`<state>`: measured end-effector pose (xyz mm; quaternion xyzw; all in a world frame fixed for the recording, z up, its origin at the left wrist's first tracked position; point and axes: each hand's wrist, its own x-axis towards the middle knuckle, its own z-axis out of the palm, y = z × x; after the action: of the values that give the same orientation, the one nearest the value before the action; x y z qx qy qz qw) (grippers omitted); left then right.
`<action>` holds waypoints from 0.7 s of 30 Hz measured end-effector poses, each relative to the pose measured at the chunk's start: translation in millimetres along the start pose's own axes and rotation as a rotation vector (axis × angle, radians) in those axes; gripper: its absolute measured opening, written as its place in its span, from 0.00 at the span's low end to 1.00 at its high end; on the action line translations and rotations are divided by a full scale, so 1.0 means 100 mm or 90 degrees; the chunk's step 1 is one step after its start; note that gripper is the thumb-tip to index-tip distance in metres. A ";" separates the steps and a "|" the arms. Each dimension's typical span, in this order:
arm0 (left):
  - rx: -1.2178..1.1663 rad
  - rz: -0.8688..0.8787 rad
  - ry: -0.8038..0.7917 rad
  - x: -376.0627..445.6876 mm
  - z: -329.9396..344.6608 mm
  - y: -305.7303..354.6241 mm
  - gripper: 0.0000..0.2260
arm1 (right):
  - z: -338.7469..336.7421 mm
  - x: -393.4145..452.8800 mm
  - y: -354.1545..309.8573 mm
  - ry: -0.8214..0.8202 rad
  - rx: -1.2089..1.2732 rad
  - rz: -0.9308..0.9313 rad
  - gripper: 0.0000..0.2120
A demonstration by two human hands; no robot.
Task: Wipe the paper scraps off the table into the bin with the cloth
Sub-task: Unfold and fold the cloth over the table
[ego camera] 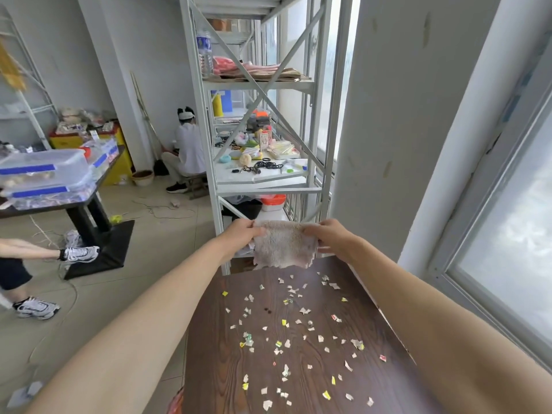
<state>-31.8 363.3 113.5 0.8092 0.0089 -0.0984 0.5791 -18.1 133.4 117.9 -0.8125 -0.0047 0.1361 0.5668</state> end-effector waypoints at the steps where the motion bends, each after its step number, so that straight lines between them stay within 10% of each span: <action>1: -0.051 -0.017 -0.010 0.01 0.04 0.00 0.13 | 0.02 0.03 0.03 0.003 0.036 0.004 0.14; 10: -0.136 -0.010 -0.010 -0.01 0.30 0.07 0.16 | 0.04 0.08 0.03 -0.154 0.192 0.253 0.33; 21: -0.253 -0.054 -0.102 0.05 0.24 -0.02 0.18 | -0.12 0.03 0.10 -0.164 0.272 0.066 0.05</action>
<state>-31.1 341.3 103.7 0.6675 0.0163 -0.1834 0.7214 -14.0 118.9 112.3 -0.6492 -0.0063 0.2653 0.7128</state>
